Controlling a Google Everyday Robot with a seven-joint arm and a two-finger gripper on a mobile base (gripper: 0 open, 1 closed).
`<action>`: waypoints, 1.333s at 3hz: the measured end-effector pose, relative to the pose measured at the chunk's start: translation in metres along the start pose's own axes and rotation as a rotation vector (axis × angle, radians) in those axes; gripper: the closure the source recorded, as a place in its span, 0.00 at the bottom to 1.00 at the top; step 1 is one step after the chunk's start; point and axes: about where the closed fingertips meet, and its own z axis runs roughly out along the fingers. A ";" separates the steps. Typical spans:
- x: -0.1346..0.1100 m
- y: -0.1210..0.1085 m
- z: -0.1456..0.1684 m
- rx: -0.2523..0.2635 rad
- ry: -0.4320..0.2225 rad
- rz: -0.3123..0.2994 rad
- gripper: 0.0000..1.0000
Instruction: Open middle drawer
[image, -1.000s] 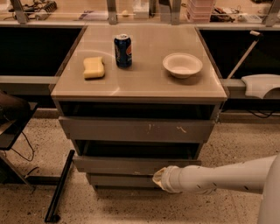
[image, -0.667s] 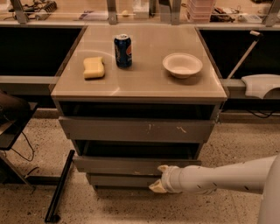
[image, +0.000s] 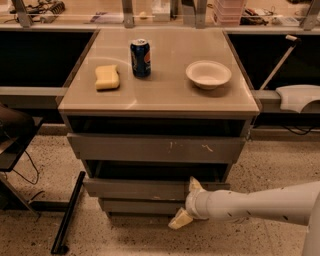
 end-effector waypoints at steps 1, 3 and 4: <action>-0.013 -0.027 -0.007 0.068 -0.030 -0.054 0.00; -0.015 -0.076 -0.007 0.136 -0.071 -0.078 0.00; -0.004 -0.065 0.005 0.094 -0.097 -0.027 0.00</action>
Offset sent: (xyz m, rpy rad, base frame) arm 0.1163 -0.0674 0.0235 0.0100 -0.2367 -0.0174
